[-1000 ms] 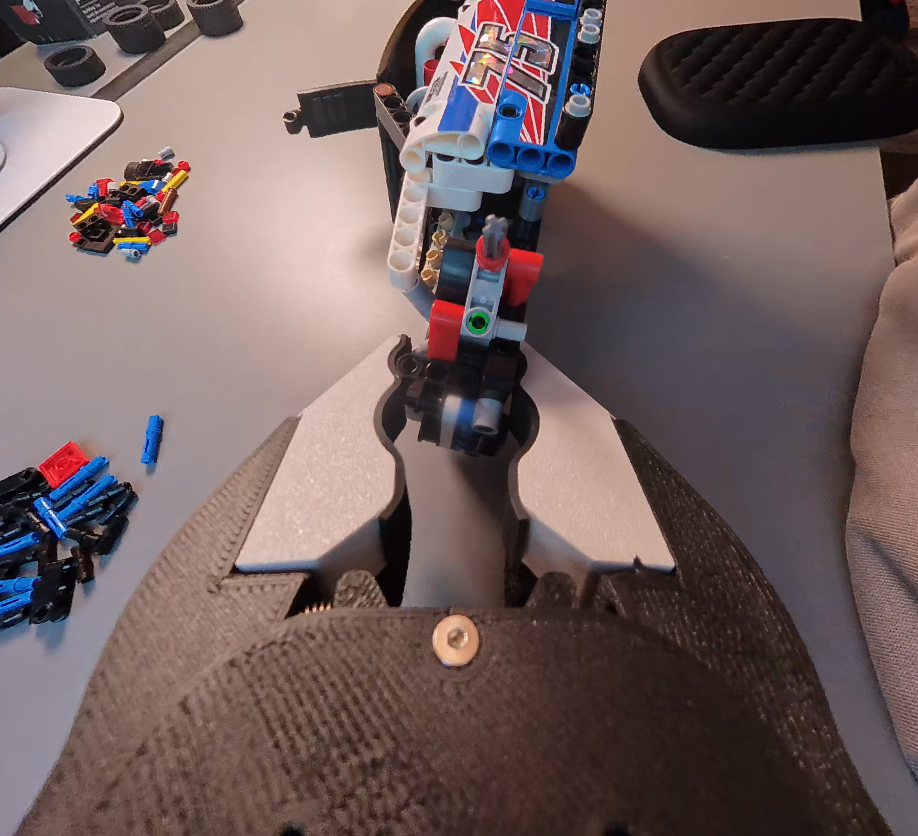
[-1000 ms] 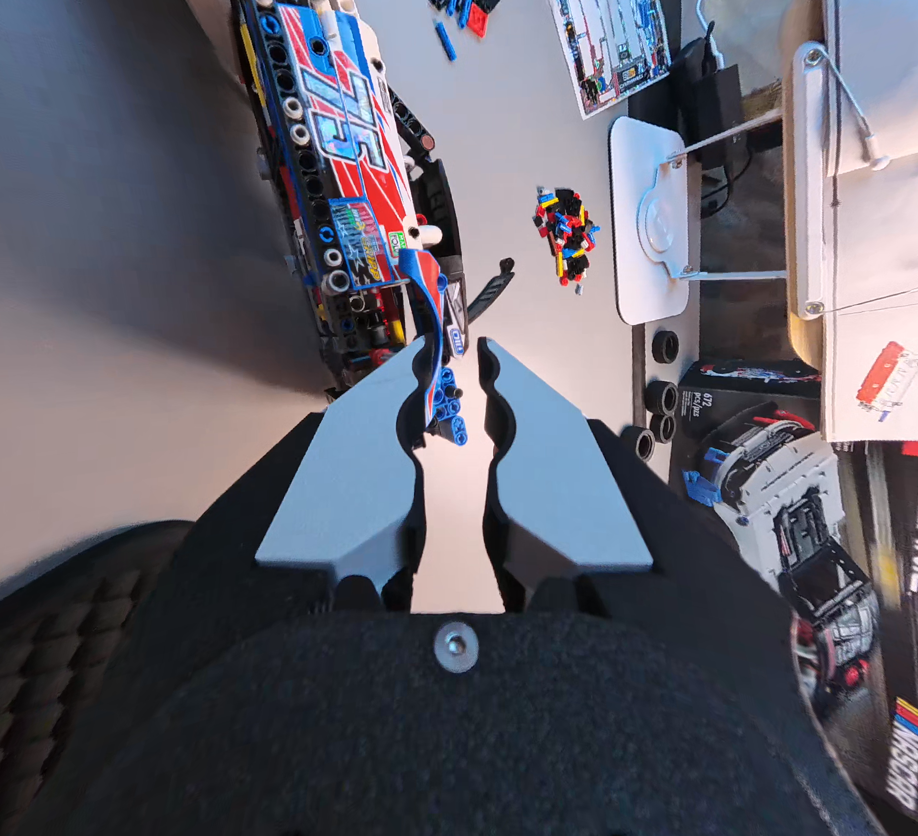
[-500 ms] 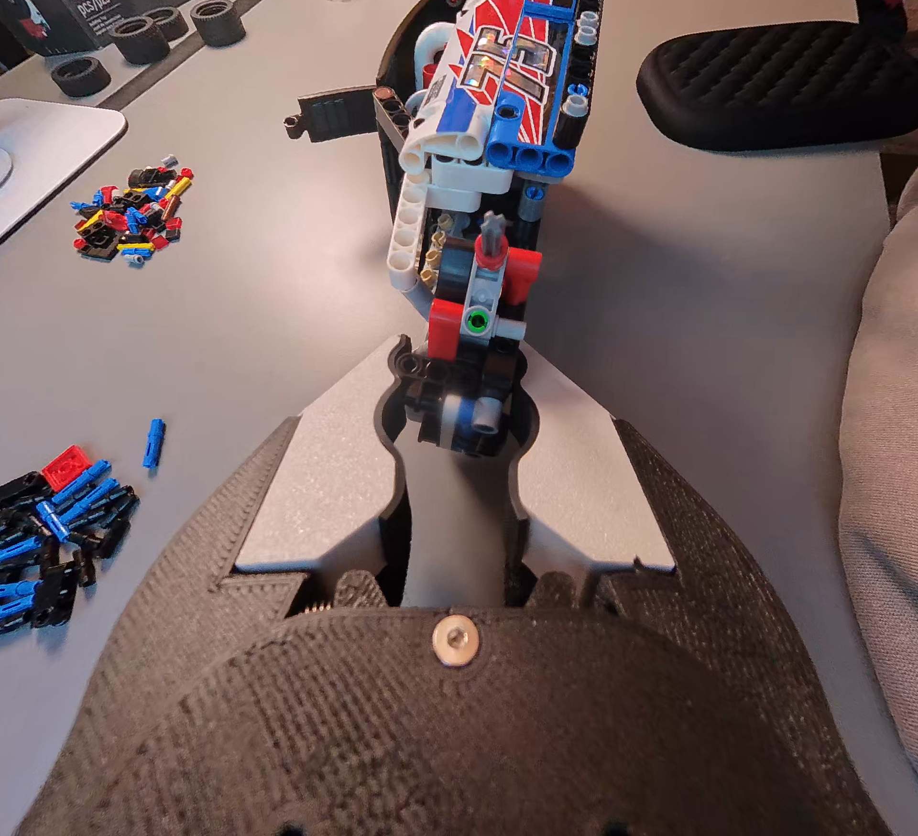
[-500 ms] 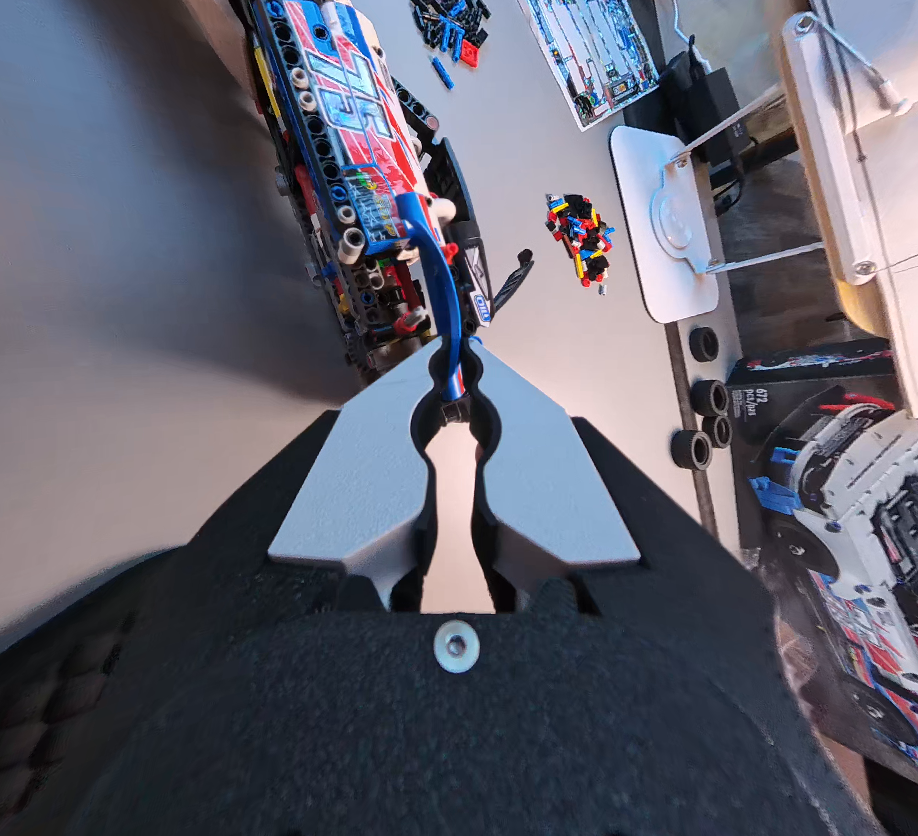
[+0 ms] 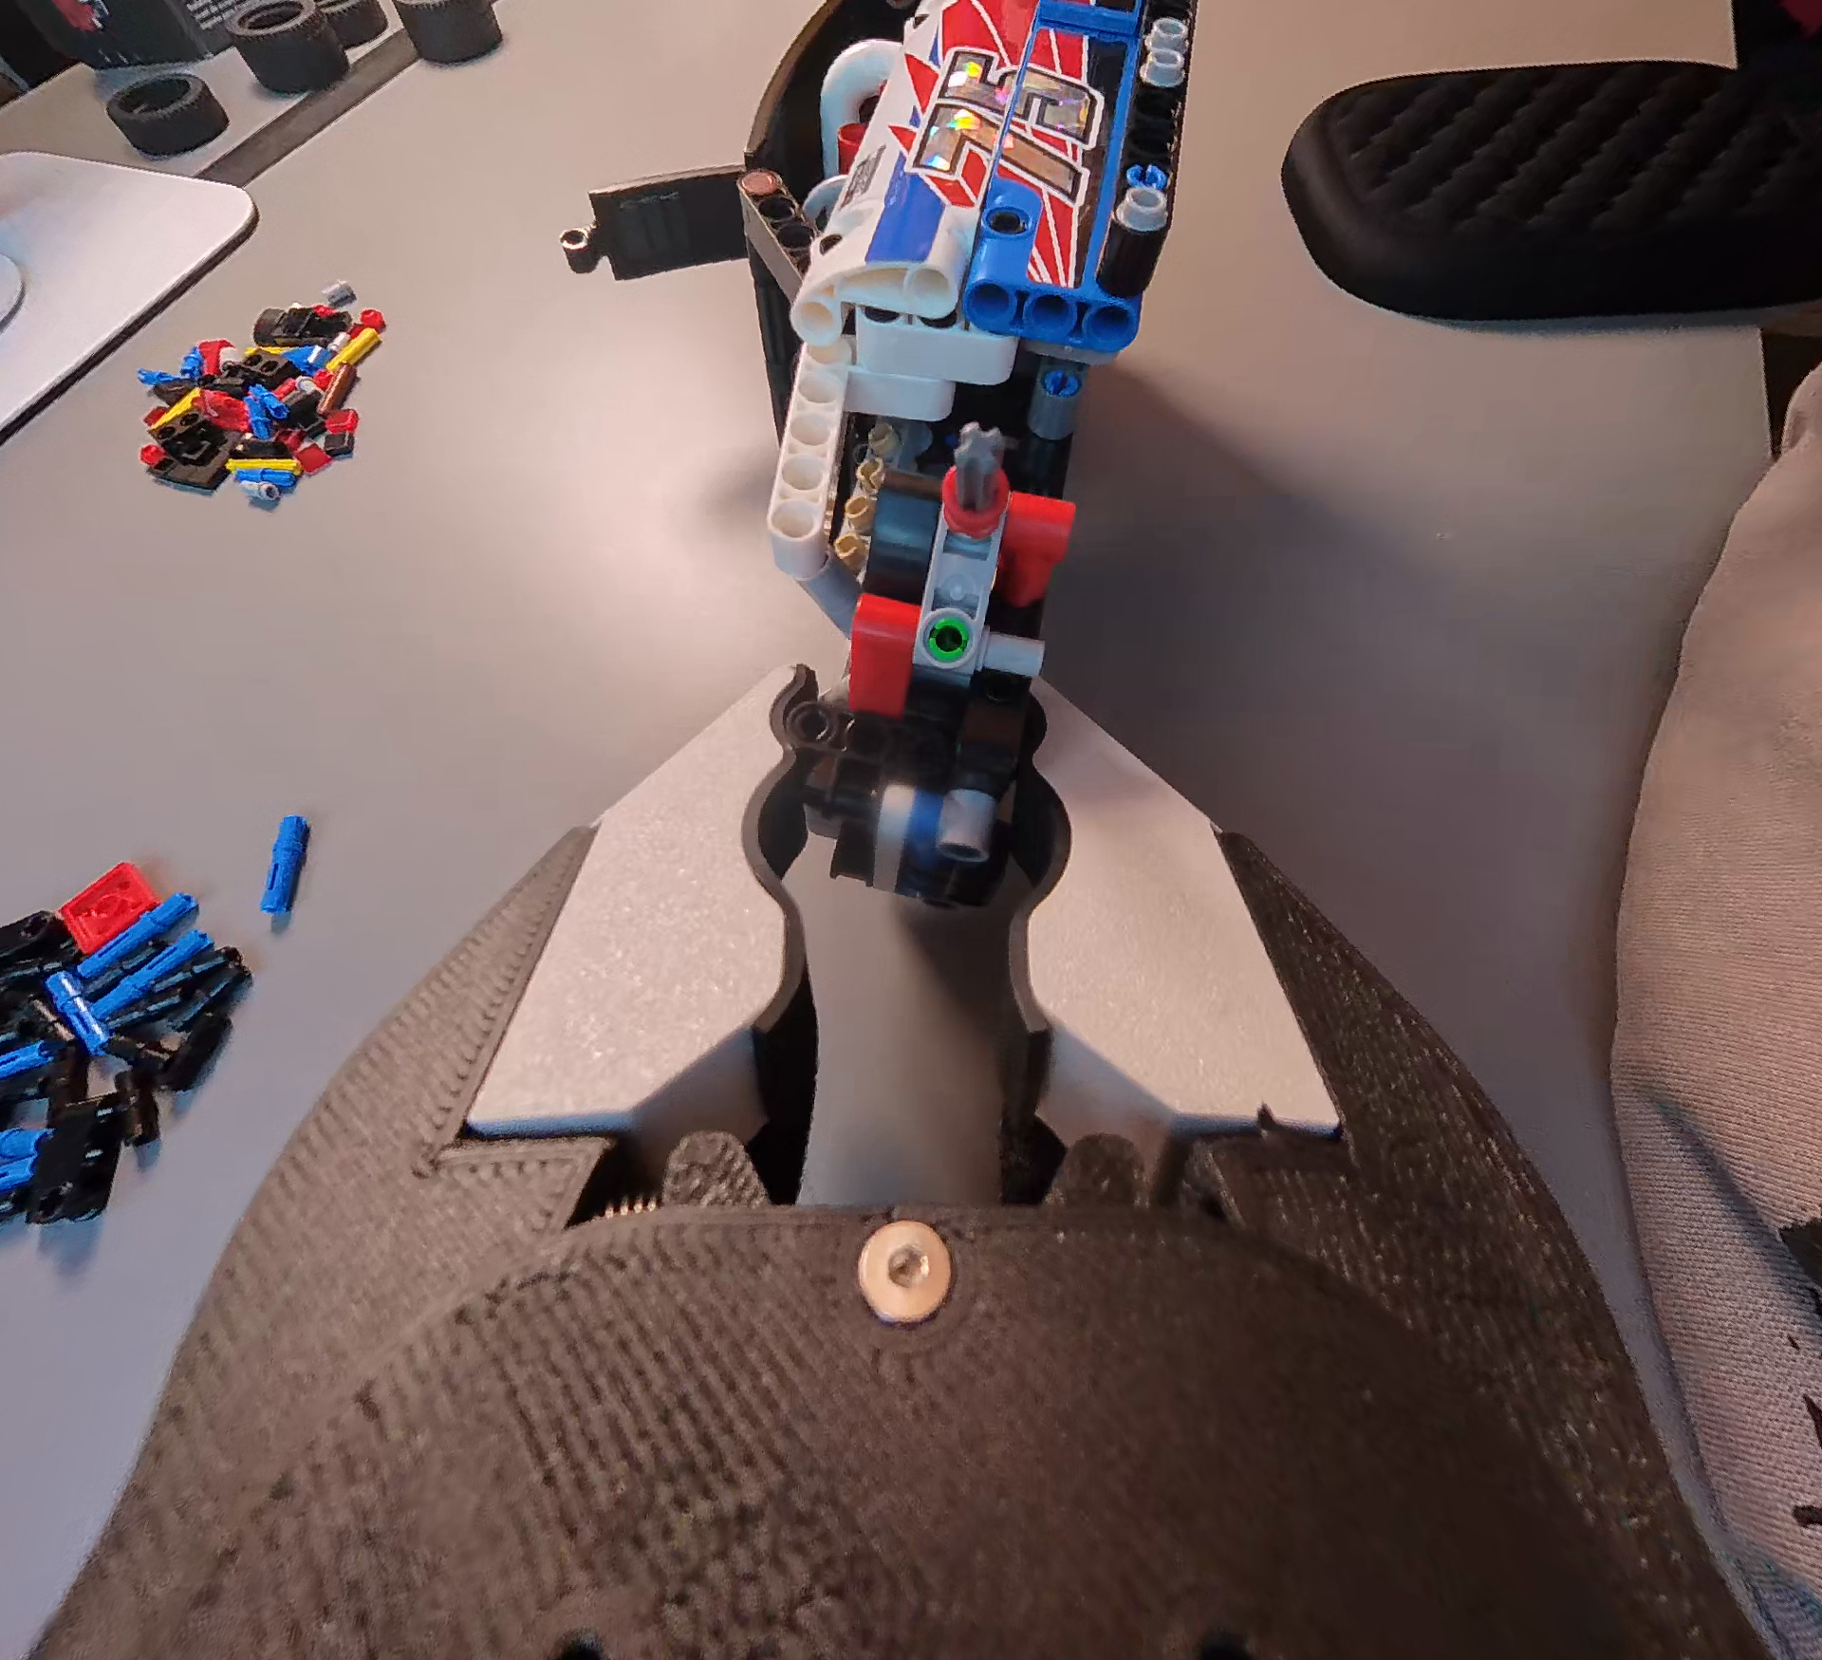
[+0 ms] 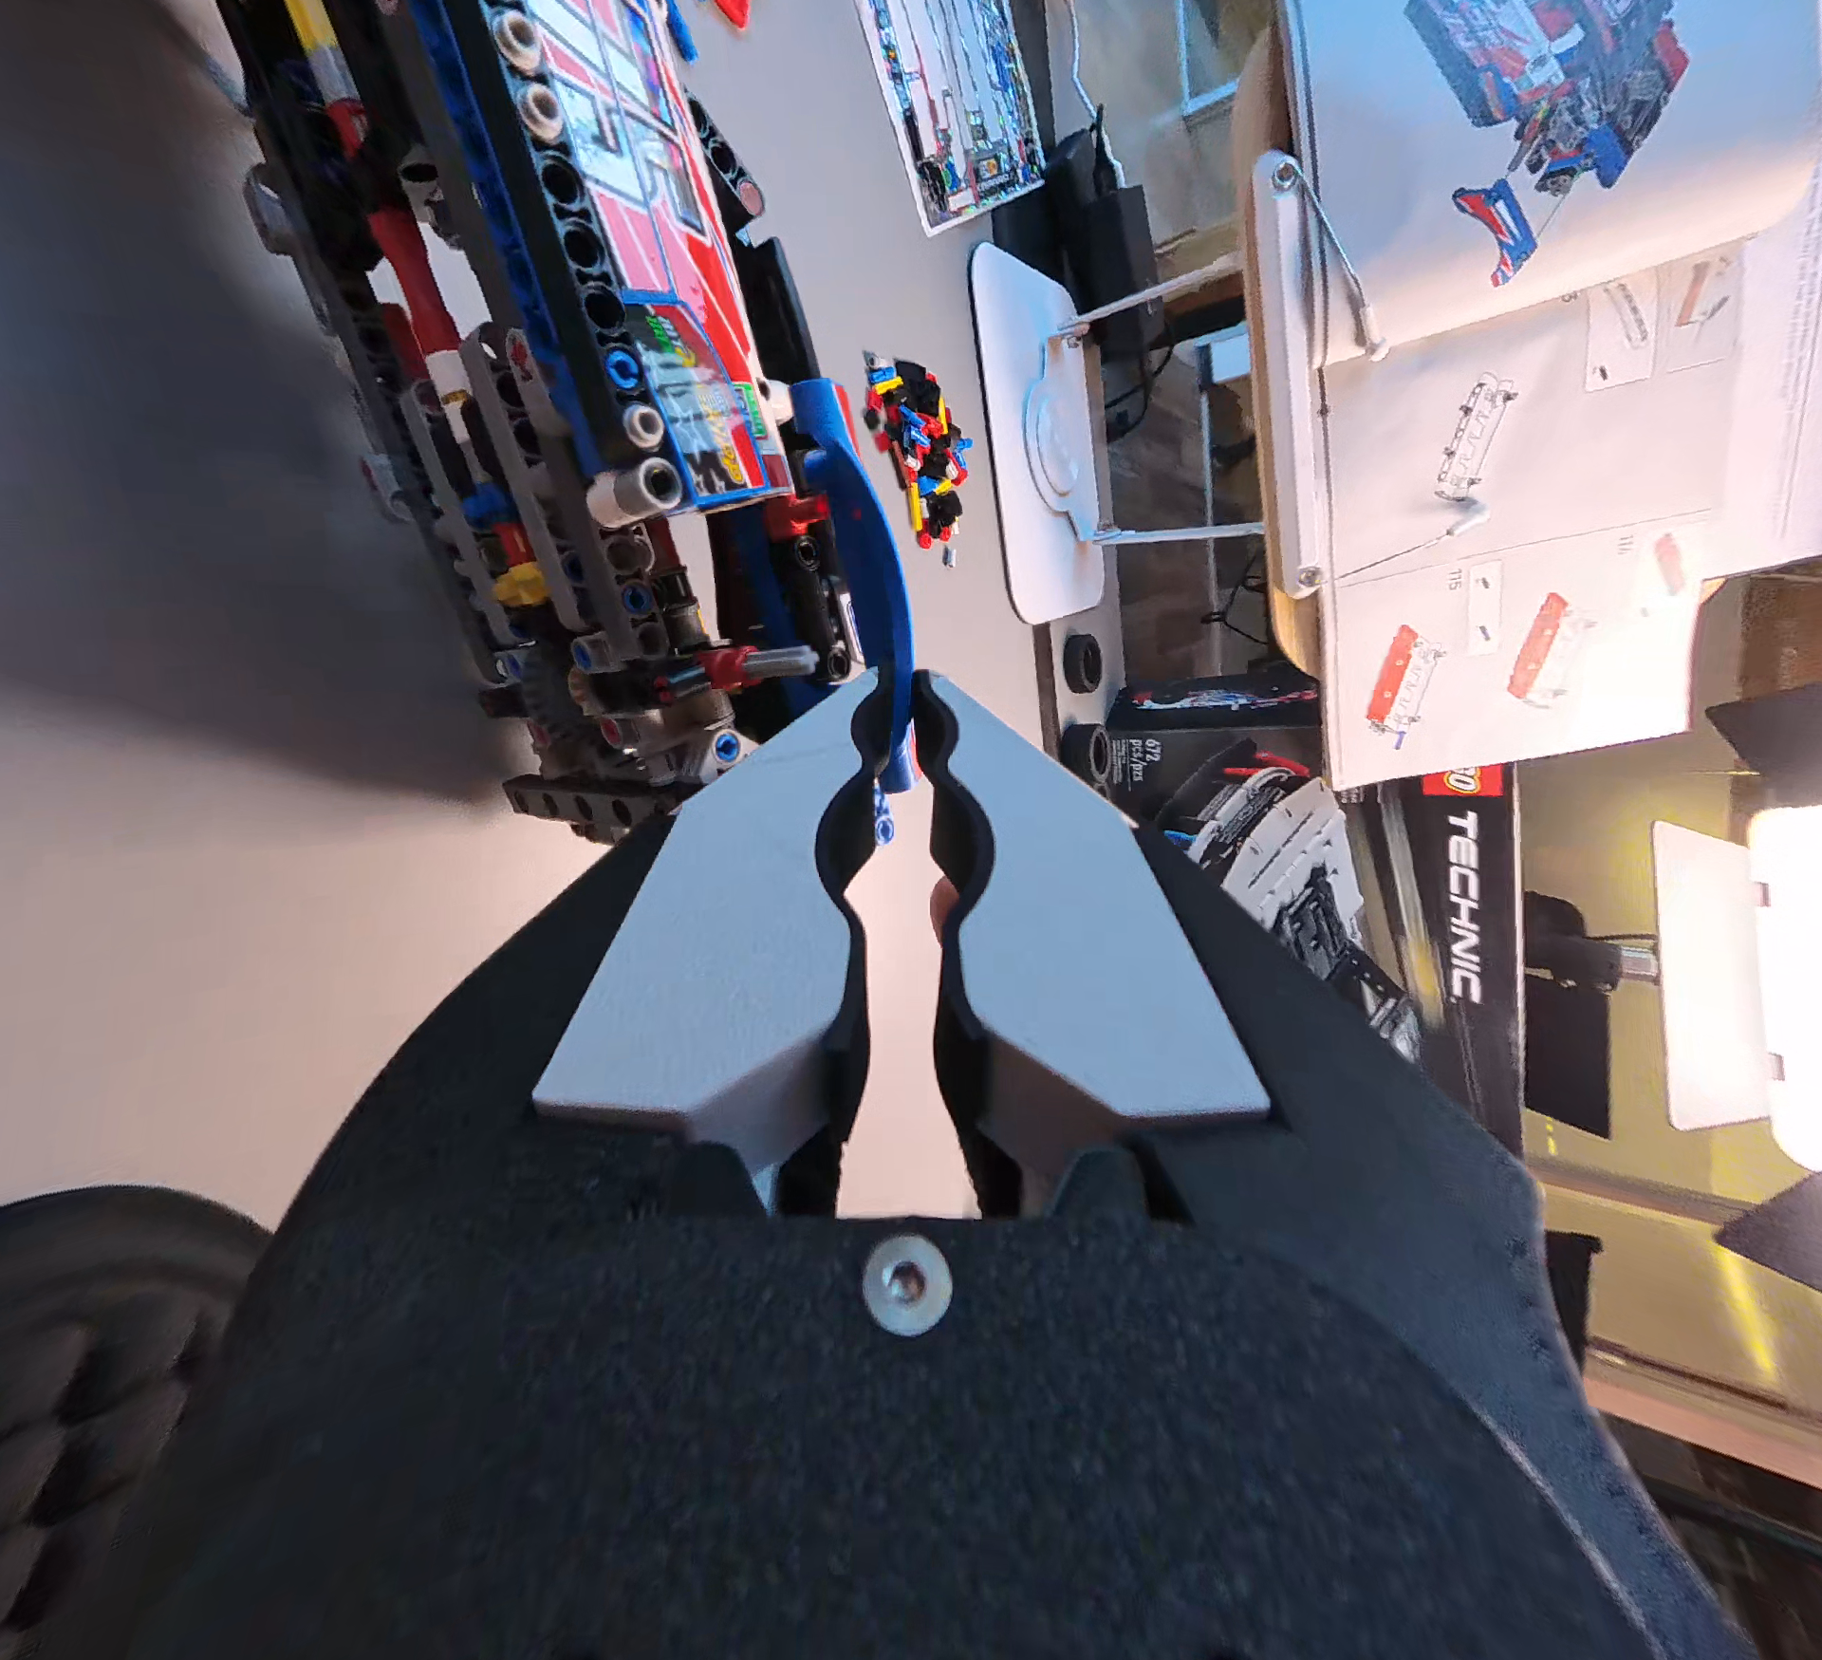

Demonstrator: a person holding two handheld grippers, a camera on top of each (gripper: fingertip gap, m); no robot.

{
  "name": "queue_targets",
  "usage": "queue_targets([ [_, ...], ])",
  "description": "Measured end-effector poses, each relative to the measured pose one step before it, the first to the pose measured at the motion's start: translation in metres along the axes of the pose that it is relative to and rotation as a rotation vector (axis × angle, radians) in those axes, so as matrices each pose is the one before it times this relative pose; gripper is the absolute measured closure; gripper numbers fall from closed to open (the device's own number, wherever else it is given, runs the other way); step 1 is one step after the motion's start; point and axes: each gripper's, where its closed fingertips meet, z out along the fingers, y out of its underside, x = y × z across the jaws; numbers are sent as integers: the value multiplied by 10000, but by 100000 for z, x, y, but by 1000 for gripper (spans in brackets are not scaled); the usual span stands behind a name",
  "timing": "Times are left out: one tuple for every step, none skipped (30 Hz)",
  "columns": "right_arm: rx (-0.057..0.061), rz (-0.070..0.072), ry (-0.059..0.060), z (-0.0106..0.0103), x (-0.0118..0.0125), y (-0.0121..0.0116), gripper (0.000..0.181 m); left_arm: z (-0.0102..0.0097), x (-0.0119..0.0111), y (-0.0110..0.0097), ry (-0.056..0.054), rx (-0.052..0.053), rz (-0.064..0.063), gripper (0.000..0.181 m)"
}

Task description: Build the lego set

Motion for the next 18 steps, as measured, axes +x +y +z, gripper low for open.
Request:
queue_targets([
  [-44, -142, 181, 33, 8, 8, 181, -12, -8, 27, 7, 5, -46, 144],
  [-12, -113, 122, -35, -22, -44, 181, -16, -3, -1, 12, 12, -14, 144],
  [-14, -92, 90, -93, -21, -28, 181, -7, 10, -3, 0, 6, 13, 144],
  [14, -147, 112, -124, 49, 6, 181, 5, 2, 3, 0, 5, 18, 144],
  [-85, -217, 169, -92, 171, 203, 181, -1, 19, -10, 3, 9, 18, 145],
  [-48, -239, 144, -76, 136, 184, 181, -4, 23, -9, 8, 10, 10, 145],
  [40, -104, 12, -54, -46, 42, 181, 4, 12, -13, -3, 9, 29, 144],
  [31, -5, 25, -44, -5, -13, 181, -1, 11, 1, -11, -3, 25, 145],
  [-56, -92, 74, 2, 38, 69, 181, -5, 8, 4, -15, -3, 10, 145],
  [-39, -212, 122, -13, 52, 20, 181, -3, 4, 14, -6, -1, -9, 145],
  [7, -212, 138, -14, 46, -71, 181, -8, 6, 4, -5, 0, -11, 145],
  [3, -125, 96, 4, -6, -60, 181, -4, 17, -4, -6, 4, 3, 145],
  [-18, -26, 40, 34, -80, -25, 181, -4, 16, -3, -13, 3, 22, 145],
  [33, -6, 27, 33, -95, -108, 181, 5, 30, 2, -19, 2, 35, 144],
  [25, -35, 66, 13, -38, -107, 181, -7, 30, -5, -17, 4, 46, 144],
  [-19, -99, 60, 13, -25, -7, 181, 7, 1, -3, -15, 7, 20, 144],
  [-23, -96, 23, 5, -58, 75, 181, -5, -11, 8, 3, 9, -27, 145],
  [-44, -57, -1, -18, -75, 129, 181, -2, -20, 12, 1, 3, -25, 145],
])
